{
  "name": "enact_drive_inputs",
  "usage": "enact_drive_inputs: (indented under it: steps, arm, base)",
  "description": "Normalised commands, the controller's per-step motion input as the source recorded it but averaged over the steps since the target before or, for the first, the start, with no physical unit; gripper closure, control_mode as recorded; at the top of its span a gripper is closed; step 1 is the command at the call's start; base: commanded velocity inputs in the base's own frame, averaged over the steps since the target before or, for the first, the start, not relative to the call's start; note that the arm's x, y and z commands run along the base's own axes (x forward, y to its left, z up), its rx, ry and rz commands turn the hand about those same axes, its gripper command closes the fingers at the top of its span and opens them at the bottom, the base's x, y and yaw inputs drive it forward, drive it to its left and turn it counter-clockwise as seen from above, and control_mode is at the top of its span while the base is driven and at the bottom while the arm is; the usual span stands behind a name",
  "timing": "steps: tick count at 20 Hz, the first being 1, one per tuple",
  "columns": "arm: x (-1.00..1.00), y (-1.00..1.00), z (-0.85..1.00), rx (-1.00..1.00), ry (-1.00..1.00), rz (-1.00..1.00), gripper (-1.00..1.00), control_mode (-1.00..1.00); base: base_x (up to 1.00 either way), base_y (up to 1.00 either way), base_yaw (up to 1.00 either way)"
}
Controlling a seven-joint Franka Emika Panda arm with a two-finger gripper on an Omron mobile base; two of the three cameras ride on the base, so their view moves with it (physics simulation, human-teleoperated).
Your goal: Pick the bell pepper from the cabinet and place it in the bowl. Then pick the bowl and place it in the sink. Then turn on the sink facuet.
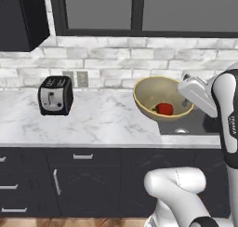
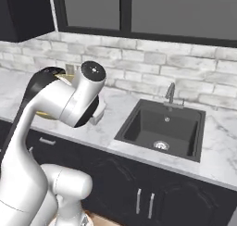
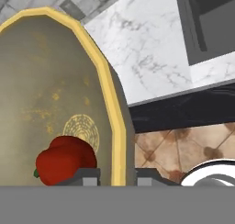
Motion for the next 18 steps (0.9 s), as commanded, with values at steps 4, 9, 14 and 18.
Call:
enact_drive_inputs:
  steps: [4,9,14,18]
  arm:
    - [0.00,0.00,0.00,0.00,0.00,0.00,1.00,1.00]
    - [0.00,0.00,0.00,0.00,0.00,0.00,1.00,1.00]
    - [0.00,0.00,0.00,0.00,0.00,0.00,1.00,1.00]
    - [0.00,0.00,0.00,0.00,0.00,0.00,1.00,1.00]
  base:
    - [0.00,-0.98,0.06]
    - [0.01,-0.73,0.04]
    - [0.28,-0.50,0.00]
    - [0.27,-0.47,0.00]
